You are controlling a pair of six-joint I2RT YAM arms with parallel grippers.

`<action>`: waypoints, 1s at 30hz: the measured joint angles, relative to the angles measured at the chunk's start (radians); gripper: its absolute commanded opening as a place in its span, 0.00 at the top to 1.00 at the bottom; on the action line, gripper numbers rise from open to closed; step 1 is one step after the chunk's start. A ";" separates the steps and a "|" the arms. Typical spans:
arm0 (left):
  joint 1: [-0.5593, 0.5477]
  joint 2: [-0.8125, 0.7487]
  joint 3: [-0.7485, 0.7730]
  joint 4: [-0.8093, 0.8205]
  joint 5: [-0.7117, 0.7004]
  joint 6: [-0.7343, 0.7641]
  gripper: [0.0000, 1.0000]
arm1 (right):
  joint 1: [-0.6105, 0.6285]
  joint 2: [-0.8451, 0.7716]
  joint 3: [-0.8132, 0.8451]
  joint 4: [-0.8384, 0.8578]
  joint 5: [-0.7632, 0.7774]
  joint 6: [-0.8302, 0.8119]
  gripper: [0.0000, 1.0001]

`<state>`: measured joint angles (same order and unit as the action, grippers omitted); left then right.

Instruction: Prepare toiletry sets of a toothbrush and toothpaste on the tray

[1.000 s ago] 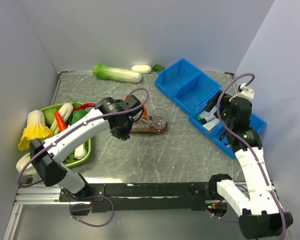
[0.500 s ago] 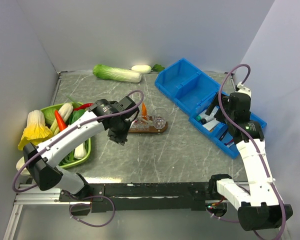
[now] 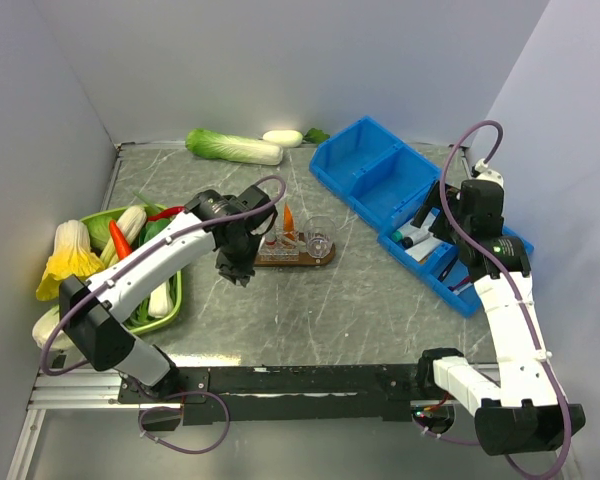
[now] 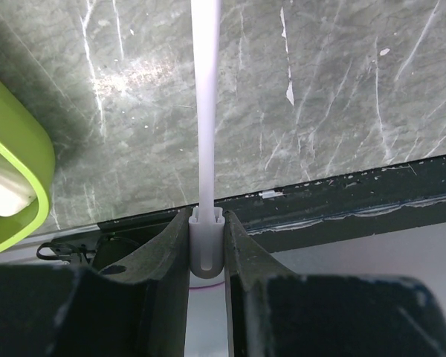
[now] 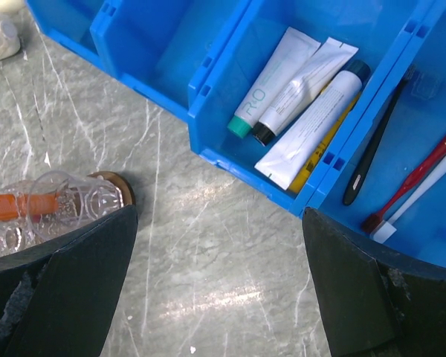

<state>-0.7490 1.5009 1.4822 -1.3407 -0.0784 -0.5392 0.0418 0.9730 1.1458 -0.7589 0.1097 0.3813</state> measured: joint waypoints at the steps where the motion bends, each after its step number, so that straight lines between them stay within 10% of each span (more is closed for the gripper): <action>1: 0.002 0.003 0.000 0.000 0.003 0.000 0.99 | -0.002 0.002 0.003 0.001 0.000 -0.002 0.01; 30: 0.002 0.107 0.069 0.001 0.024 0.000 0.99 | -0.027 0.007 0.003 -0.013 -0.041 -0.020 0.01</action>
<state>-0.7475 1.6077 1.5513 -1.3399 -0.0544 -0.5392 0.0147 0.9802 1.1492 -0.7719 0.0689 0.3611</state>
